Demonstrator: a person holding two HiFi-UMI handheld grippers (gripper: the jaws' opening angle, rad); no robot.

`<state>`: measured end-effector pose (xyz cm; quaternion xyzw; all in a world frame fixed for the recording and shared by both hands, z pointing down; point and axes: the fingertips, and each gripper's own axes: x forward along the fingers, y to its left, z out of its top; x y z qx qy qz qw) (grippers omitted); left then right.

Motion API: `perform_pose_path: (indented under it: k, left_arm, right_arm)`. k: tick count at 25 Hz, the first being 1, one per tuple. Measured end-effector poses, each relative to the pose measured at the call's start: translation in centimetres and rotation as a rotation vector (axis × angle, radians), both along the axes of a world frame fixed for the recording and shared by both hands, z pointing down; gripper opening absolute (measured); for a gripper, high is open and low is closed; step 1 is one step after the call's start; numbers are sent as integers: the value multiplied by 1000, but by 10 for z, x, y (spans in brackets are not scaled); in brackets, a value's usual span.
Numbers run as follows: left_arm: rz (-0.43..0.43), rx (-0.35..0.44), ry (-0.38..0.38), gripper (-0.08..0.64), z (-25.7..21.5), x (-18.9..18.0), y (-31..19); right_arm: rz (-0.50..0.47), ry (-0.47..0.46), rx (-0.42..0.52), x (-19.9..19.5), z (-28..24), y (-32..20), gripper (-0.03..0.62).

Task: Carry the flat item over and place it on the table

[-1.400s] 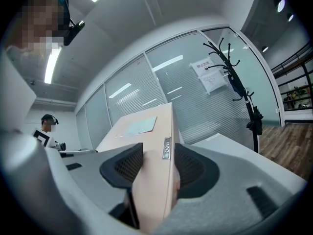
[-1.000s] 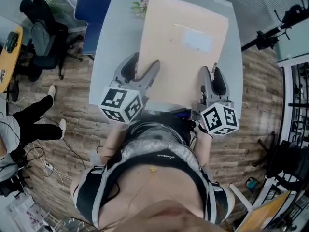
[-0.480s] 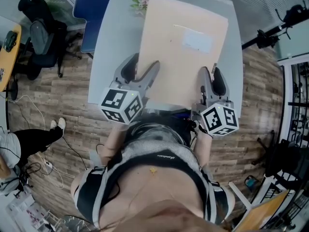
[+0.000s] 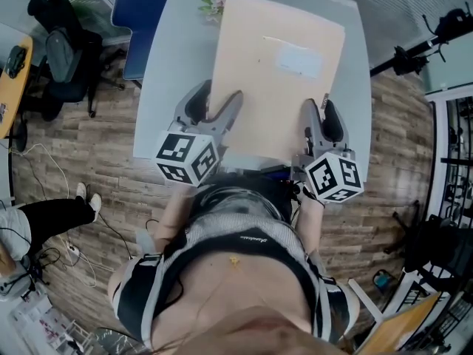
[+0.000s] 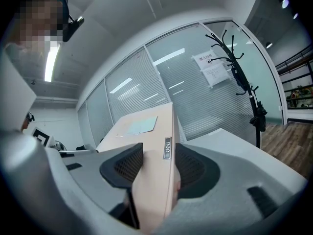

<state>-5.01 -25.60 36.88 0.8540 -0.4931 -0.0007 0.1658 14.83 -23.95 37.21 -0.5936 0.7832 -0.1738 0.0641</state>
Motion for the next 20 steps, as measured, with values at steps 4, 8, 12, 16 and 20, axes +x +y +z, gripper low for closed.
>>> perform_pose_path:
  k: [4, 8, 12, 16, 20]
  left_arm:
    - [-11, -26, 0, 281, 12, 0, -6]
    - [-24, -61, -2, 281, 28, 0, -12]
    - [-28, -95, 0, 281, 46, 0, -17]
    - [-31, -131, 6, 281, 65, 1, -18]
    - [-29, -175, 11, 279, 84, 0, -20]
  right_arm:
    - [-9, 2, -25, 0, 11, -8, 195]
    - [-16, 11, -59, 0, 27, -17, 195]
    - [-18, 26, -94, 0, 45, -23, 195]
    - [-22, 35, -129, 1, 63, -26, 195]
    - [-26, 23, -168, 1, 83, -28, 195]
